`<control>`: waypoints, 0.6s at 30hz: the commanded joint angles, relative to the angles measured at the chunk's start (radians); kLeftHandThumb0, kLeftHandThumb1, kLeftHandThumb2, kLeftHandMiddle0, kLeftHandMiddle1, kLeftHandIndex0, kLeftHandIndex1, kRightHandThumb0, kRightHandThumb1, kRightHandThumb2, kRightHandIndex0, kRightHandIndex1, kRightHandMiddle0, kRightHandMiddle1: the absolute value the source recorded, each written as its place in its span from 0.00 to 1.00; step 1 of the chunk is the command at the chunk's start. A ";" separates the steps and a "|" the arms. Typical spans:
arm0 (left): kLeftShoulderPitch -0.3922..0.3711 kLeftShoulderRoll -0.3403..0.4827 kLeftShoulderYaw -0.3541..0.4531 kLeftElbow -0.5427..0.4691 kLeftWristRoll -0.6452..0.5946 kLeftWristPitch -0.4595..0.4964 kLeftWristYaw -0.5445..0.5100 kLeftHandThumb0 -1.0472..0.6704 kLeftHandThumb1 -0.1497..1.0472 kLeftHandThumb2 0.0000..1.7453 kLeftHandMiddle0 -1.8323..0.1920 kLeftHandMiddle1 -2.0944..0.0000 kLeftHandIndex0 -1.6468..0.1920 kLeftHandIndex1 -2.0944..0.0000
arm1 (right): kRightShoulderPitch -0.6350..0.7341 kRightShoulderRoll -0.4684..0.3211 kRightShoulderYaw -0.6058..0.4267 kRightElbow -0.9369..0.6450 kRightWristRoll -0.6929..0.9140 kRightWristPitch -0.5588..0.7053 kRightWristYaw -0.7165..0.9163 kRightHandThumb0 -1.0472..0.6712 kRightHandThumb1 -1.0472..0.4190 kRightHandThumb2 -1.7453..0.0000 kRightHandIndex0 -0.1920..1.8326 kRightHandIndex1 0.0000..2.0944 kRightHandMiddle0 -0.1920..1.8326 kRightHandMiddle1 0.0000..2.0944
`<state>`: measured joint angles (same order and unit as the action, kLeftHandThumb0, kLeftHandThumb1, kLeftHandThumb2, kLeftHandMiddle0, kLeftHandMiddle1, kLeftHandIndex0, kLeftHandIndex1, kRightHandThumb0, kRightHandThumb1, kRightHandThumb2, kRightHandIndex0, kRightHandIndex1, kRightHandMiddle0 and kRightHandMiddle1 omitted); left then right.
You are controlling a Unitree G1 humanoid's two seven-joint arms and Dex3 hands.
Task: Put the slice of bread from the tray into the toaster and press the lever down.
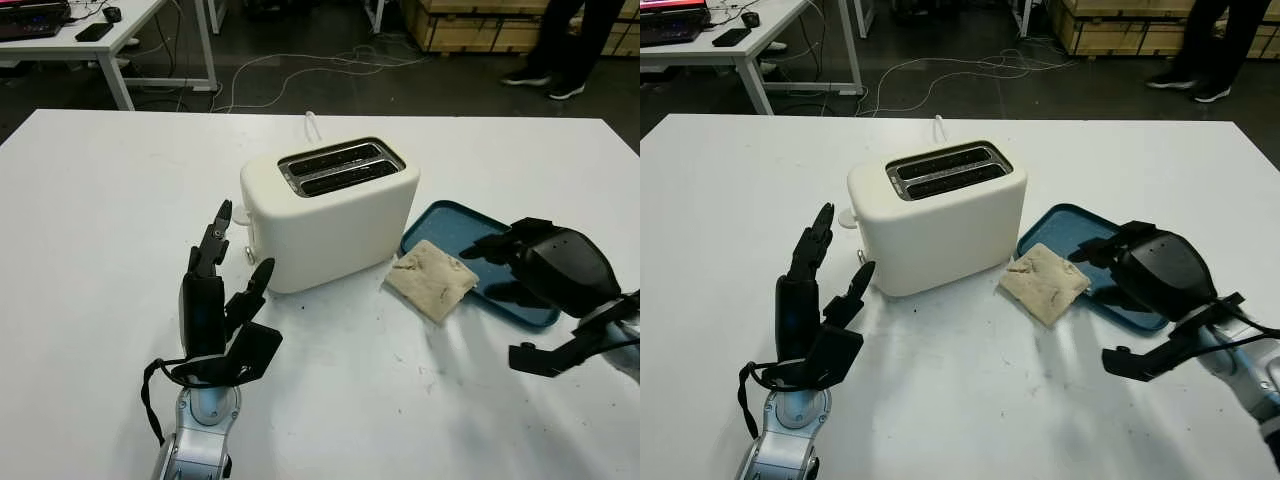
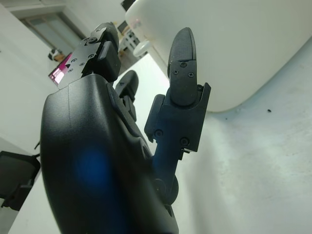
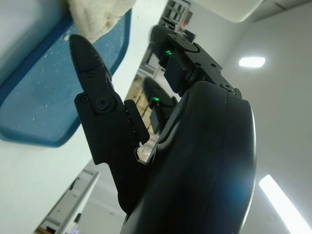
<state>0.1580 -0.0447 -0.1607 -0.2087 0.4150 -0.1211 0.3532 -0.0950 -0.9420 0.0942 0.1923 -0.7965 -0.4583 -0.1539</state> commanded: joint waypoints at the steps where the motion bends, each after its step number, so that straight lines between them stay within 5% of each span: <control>1: 0.003 -0.008 0.001 -0.010 0.003 0.008 -0.003 0.34 0.89 0.18 0.88 0.72 0.76 1.00 | 0.018 -0.025 -0.017 -0.028 0.017 -0.017 0.018 0.23 0.22 1.00 0.21 0.00 0.26 0.00; 11: 0.004 -0.004 0.003 -0.013 0.006 0.008 -0.005 0.36 0.89 0.17 0.88 0.72 0.75 1.00 | 0.017 -0.022 0.007 0.029 -0.063 -0.046 -0.079 0.24 0.23 1.00 0.15 0.01 0.18 0.00; 18: 0.004 -0.002 0.006 -0.013 -0.002 0.006 -0.013 0.35 0.89 0.17 0.88 0.72 0.76 1.00 | -0.080 0.024 0.128 0.242 -0.200 -0.118 -0.372 0.28 0.23 1.00 0.22 0.02 0.24 0.02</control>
<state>0.1602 -0.0447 -0.1575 -0.2126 0.4146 -0.1200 0.3460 -0.1440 -0.9332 0.2028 0.4019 -0.9742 -0.5576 -0.4777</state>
